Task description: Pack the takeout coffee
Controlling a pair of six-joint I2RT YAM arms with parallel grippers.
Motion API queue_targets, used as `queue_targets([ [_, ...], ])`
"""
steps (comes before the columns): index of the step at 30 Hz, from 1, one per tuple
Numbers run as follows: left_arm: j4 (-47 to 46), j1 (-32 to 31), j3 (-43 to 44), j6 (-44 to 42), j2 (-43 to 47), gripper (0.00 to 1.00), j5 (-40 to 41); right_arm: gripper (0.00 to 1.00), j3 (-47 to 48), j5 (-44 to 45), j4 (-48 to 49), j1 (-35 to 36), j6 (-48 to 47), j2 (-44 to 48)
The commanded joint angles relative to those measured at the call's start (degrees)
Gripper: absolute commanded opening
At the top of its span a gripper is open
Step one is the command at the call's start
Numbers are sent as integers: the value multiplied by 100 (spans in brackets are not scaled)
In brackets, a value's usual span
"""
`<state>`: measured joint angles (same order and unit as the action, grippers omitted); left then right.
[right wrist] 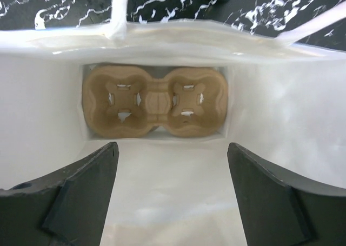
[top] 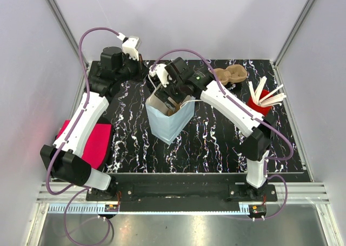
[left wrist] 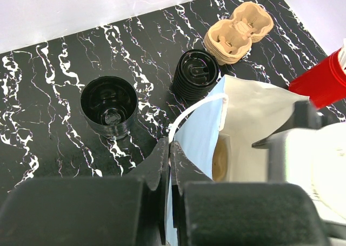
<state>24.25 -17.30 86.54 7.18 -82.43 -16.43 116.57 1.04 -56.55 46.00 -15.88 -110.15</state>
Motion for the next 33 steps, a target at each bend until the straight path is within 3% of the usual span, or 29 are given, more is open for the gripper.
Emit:
queue_targets([
  [1, -333, -19, -41, 20, 245, 0, -18, 88, 488, 107, -224, -38, -152, 353],
  [13, -342, -19, -32, 29, 210, 0, -62, 98, 1226, 107, -690, -47, -398, 573],
  [20, -316, -19, -6, 3, 228, 0, -71, 99, 1728, 186, -971, -47, -618, 775],
  [33, -272, -19, 47, -50, 316, 0, -229, 96, 1263, -315, -1332, -47, -1549, 1645],
])
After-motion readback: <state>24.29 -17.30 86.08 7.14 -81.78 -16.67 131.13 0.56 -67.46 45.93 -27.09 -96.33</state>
